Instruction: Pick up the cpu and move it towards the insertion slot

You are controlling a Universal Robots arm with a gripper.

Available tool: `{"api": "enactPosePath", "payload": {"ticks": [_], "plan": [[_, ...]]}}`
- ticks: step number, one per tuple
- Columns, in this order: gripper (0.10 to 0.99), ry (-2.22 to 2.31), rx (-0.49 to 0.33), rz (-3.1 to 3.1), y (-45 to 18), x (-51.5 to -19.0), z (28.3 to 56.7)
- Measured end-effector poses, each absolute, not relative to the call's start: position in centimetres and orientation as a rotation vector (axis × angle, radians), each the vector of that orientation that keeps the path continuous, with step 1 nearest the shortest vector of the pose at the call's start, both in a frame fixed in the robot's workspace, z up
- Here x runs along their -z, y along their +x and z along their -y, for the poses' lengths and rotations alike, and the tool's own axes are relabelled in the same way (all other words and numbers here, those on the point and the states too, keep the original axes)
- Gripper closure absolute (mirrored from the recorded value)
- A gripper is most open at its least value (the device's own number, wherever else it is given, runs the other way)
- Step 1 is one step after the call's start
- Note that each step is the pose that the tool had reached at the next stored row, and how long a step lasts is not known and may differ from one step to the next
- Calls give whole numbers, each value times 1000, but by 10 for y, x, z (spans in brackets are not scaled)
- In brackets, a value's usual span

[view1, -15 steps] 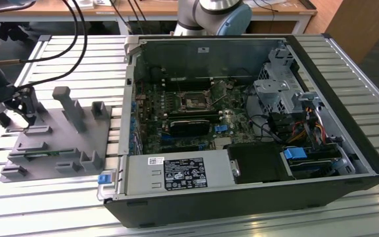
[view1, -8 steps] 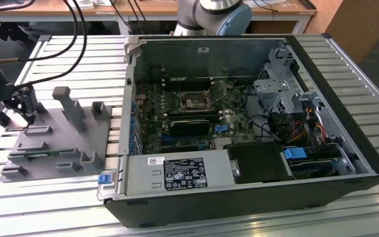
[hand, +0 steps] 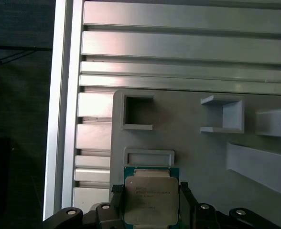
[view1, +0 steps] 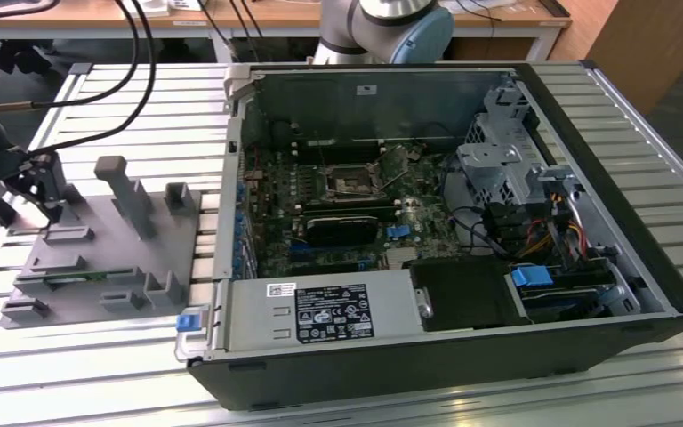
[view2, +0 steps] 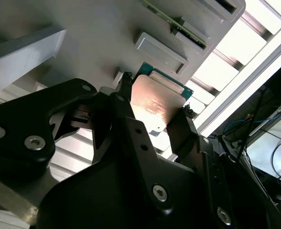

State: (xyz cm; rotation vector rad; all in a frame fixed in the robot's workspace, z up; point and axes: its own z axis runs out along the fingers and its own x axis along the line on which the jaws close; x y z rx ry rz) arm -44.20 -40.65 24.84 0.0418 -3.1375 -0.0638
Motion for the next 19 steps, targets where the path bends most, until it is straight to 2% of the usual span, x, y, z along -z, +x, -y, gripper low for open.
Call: {"api": "enactPosePath", "payload": {"ticks": [19], "plan": [[545, 42, 64, 3138, -442, -262, 406]]}}
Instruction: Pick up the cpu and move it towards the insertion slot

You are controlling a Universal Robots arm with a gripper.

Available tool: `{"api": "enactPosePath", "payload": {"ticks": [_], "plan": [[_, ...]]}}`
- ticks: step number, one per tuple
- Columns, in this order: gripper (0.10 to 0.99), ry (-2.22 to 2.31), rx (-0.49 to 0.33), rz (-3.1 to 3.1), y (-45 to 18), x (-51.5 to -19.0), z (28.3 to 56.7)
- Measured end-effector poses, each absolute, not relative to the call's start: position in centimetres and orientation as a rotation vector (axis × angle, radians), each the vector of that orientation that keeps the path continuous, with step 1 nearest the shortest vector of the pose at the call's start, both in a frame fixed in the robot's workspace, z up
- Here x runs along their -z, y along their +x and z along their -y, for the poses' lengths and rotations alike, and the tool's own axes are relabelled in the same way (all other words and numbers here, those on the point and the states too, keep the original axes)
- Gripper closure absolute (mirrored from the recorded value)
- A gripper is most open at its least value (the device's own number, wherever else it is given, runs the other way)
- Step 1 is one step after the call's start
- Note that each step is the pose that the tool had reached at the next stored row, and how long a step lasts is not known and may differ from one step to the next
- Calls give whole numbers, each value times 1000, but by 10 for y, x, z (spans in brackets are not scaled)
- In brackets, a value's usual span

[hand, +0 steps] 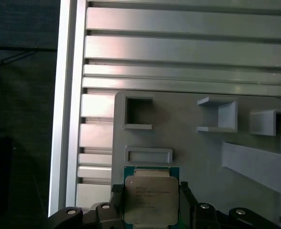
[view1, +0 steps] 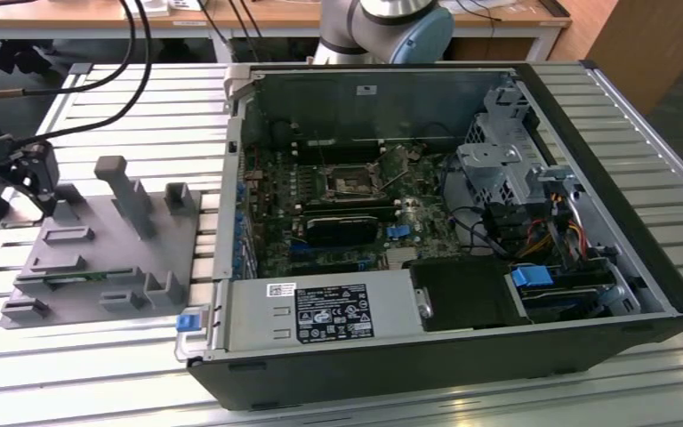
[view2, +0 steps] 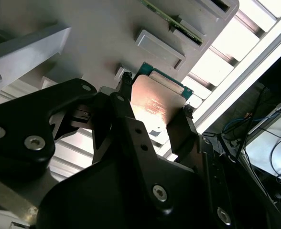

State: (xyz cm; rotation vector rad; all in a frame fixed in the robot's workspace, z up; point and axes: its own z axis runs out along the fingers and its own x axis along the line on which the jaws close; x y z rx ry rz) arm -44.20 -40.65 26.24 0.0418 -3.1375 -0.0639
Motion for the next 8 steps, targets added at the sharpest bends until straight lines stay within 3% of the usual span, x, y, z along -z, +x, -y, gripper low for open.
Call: {"api": "enactPosePath", "payload": {"ticks": [8], "plan": [[545, 42, 64, 3138, -442, -267, 406]]}}
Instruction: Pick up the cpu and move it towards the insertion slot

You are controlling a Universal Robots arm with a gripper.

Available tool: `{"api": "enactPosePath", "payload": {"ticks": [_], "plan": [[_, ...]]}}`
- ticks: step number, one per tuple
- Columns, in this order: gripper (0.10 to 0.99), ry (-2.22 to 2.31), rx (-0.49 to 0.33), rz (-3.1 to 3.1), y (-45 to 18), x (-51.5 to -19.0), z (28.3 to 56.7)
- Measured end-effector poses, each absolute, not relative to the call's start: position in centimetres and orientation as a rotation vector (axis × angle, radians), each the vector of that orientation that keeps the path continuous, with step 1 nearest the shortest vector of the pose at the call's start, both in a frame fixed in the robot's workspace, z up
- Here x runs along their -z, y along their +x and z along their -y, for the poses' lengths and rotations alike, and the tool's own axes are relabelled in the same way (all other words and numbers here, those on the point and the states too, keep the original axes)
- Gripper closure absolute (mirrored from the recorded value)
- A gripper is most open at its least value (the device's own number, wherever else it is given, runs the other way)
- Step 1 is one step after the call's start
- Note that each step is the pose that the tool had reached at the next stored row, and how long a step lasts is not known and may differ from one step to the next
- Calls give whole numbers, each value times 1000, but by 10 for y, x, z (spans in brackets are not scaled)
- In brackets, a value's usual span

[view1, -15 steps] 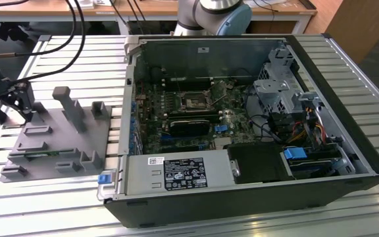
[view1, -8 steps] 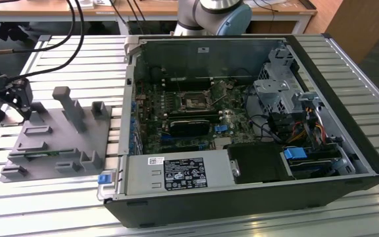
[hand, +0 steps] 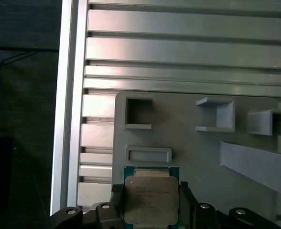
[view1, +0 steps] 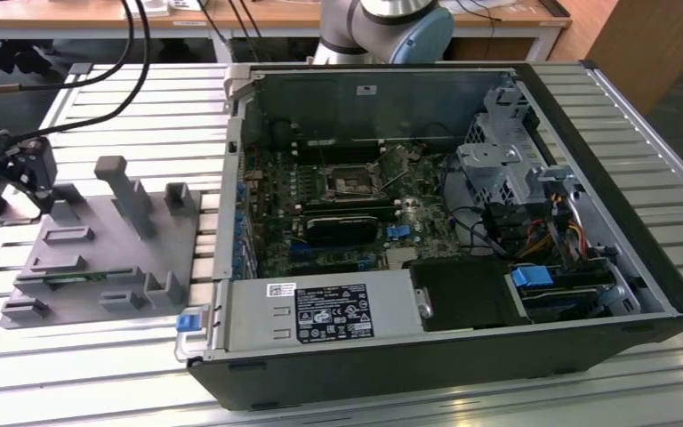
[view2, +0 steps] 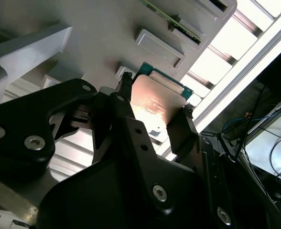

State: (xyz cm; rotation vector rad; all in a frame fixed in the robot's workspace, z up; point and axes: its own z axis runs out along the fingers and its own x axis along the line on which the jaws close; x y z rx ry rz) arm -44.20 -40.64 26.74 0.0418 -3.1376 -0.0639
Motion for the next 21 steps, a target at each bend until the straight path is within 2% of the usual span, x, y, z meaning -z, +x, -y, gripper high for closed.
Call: {"api": "enactPosePath", "payload": {"ticks": [21], "plan": [[545, 42, 64, 3138, -442, -280, 406]]}}
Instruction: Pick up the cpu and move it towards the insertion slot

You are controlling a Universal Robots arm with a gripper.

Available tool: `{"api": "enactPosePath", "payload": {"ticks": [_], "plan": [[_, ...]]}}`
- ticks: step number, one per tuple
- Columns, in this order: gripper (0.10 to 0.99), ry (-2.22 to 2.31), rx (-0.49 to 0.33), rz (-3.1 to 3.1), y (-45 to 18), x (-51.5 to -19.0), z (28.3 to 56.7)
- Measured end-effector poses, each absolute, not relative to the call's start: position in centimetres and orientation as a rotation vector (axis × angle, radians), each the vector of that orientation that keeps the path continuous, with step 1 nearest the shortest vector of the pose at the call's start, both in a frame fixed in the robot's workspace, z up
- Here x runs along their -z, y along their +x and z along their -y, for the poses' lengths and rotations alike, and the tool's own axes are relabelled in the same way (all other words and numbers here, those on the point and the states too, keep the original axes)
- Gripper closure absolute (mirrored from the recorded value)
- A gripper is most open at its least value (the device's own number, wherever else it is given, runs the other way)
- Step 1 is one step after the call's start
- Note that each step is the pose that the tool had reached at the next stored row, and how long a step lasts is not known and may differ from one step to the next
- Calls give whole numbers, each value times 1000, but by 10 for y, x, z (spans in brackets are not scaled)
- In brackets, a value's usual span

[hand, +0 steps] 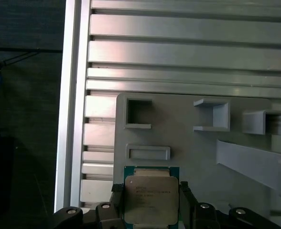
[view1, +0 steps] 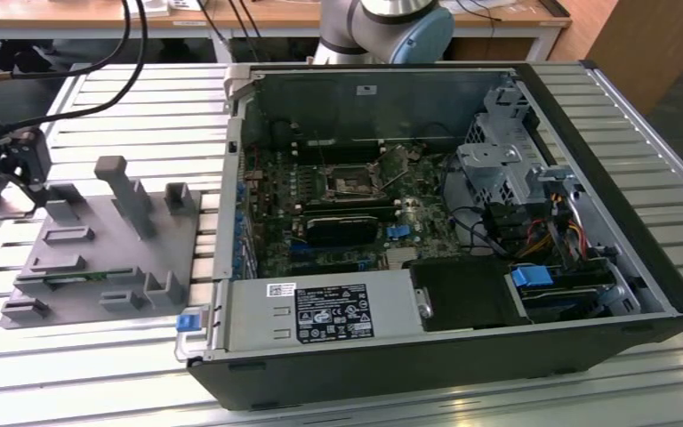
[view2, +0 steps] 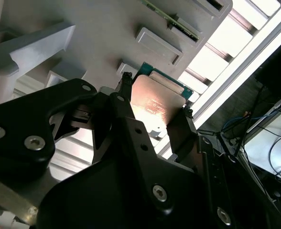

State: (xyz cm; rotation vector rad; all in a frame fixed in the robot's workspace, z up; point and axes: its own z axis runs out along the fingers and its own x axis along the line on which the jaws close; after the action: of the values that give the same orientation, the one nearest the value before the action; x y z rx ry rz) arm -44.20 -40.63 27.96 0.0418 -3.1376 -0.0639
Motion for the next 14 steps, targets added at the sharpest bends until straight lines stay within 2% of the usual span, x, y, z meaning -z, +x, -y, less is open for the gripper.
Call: {"api": "enactPosePath", "payload": {"ticks": [14], "plan": [[545, 42, 64, 3138, -442, -290, 406]]}}
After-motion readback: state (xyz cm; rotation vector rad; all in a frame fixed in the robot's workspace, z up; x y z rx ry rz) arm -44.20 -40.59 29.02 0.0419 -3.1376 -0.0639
